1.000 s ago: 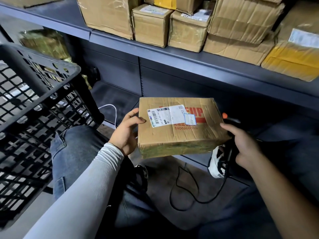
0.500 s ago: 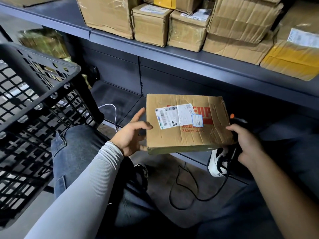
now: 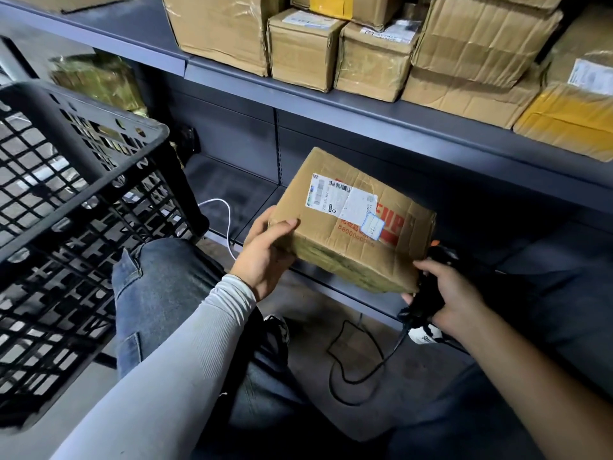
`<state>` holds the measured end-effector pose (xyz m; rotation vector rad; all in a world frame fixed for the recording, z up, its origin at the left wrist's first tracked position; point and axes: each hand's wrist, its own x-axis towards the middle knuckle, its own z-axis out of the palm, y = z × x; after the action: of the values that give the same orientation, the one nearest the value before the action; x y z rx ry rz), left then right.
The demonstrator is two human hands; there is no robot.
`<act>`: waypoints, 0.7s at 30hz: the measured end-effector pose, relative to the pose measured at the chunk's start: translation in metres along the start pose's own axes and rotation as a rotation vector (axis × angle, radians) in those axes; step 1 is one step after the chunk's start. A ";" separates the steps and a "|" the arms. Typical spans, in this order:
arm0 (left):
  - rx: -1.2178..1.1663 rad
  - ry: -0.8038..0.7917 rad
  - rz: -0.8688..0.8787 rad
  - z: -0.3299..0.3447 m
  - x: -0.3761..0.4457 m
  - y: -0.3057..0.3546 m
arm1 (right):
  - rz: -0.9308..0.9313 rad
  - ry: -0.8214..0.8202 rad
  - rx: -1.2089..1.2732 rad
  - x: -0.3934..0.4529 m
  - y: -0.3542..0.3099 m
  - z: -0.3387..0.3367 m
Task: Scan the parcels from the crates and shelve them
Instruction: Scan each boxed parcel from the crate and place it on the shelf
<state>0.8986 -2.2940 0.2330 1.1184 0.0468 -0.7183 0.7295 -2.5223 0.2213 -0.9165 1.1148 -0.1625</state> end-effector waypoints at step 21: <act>-0.094 0.291 0.092 -0.005 0.014 0.001 | -0.076 -0.026 -0.091 -0.008 0.027 0.028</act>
<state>0.9118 -2.2971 0.2260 1.1201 0.2718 -0.4622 0.7404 -2.4860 0.2115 -1.0406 1.0711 -0.1626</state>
